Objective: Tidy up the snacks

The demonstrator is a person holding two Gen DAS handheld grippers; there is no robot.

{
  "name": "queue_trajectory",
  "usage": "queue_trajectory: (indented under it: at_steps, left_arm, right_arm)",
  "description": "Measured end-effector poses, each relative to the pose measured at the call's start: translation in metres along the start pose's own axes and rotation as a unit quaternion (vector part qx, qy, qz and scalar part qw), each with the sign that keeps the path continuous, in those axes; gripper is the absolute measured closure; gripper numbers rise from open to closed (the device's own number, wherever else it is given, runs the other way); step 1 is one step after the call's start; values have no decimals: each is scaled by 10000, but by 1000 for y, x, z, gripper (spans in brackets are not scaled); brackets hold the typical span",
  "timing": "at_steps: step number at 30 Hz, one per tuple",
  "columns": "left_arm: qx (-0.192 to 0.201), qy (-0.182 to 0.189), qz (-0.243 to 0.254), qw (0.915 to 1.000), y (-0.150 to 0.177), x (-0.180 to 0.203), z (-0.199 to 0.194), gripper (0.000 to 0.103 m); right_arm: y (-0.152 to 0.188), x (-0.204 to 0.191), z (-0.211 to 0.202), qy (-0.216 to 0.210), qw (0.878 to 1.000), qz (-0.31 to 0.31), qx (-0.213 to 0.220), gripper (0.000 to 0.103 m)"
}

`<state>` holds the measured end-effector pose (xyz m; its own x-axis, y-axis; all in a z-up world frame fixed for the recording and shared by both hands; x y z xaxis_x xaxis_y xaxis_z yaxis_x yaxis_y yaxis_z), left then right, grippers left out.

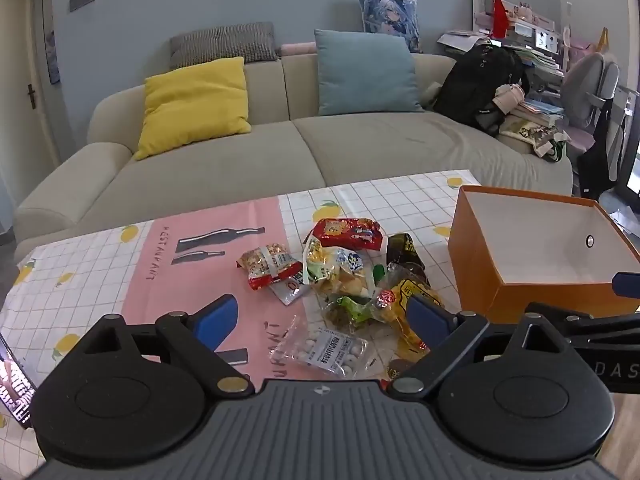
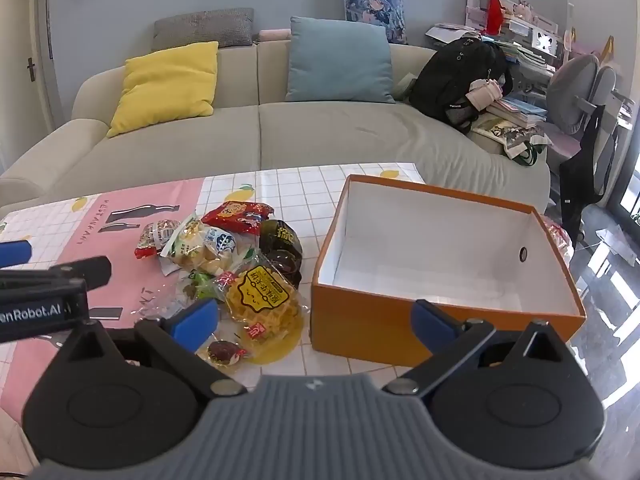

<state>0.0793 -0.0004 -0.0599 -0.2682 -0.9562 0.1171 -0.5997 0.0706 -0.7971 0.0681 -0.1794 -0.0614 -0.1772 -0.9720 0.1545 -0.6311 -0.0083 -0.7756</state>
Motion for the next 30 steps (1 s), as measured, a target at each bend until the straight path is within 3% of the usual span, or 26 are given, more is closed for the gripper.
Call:
queue_trajectory:
  at_steps: [6,9,30]
  left_arm:
    - [-231,45,46,9997,3,-5,8,0]
    - [-204,41,-6,9998,9,-2,12,0]
    - [-377,-36,-123,9992,18,-8,14,0]
  right_arm:
    - [0,-4,4,-22,9999,-117,-116,3]
    - [5,-1,-3,-12,9999,-101,28,3]
    - [8,-7,0,-62,9998,-165,-129,3]
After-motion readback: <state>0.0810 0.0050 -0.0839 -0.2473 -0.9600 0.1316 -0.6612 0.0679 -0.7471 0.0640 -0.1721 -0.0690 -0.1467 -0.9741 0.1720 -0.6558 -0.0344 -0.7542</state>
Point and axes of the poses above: each gripper's, at about its wrist camera, not at the fingertips, and z roughly the way its jaws point, x to its right, y to its underside, the point moved 10 cm from there along z, roughly the way its jaws point, and after that the axes turned 15 degrees about y, right-handed, at the moved point
